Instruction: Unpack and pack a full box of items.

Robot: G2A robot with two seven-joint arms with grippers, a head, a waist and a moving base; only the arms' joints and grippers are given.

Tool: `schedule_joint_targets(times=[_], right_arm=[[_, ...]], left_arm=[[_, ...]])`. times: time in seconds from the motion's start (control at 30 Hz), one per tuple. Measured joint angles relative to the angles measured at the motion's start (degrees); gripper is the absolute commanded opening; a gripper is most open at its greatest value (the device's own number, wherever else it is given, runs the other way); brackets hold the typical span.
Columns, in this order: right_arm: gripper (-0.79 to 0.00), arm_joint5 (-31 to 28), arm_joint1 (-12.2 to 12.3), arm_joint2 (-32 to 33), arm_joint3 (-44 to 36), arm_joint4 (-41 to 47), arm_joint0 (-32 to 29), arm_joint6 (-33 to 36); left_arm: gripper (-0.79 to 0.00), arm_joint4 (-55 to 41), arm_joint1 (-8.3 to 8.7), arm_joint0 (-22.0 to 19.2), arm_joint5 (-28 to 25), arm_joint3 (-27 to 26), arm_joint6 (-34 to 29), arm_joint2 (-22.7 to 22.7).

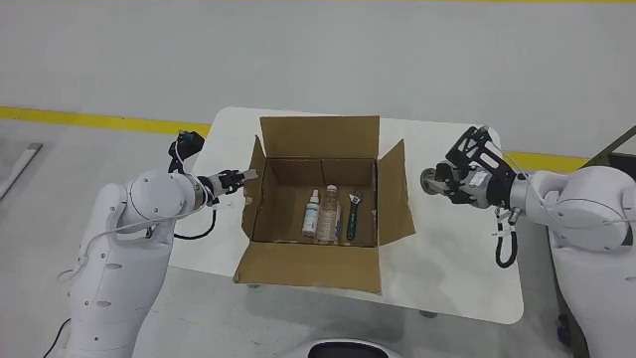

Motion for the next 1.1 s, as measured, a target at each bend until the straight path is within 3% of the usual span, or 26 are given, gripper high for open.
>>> schedule_joint_targets(times=[0.2,0.37,0.5,0.7,0.9,1.1], right_arm=[[-0.785,-0.01,0.00,-0.01,-0.01,0.02,-0.03,-0.03],[-0.785,-1.97,0.11,-1.01,-1.32,3.62,-0.48,-4.76],[-0.785,-4.11,0.05,-4.63,-3.36,6.42,2.53,-7.14],[-0.785,-4.92,-1.11,-16.36,-0.76,4.99,10.93,-10.77],[-0.785,-2.81,-3.80,-30.67,10.73,1.42,19.85,-15.93],[-0.785,1.23,-7.38,-43.61,23.30,-2.12,27.26,-16.05]], left_arm=[[0.000,0.00,0.00,0.00,0.00,0.00,0.00,0.00],[0.000,0.00,0.00,0.00,0.00,0.00,0.00,0.00],[0.000,0.00,0.00,0.00,0.00,0.00,0.00,0.00],[0.000,0.00,0.00,0.00,0.00,0.00,0.00,0.00],[0.000,0.00,0.00,0.00,0.00,0.00,0.00,0.00],[0.000,0.00,0.00,0.00,0.00,0.00,0.00,0.00]])
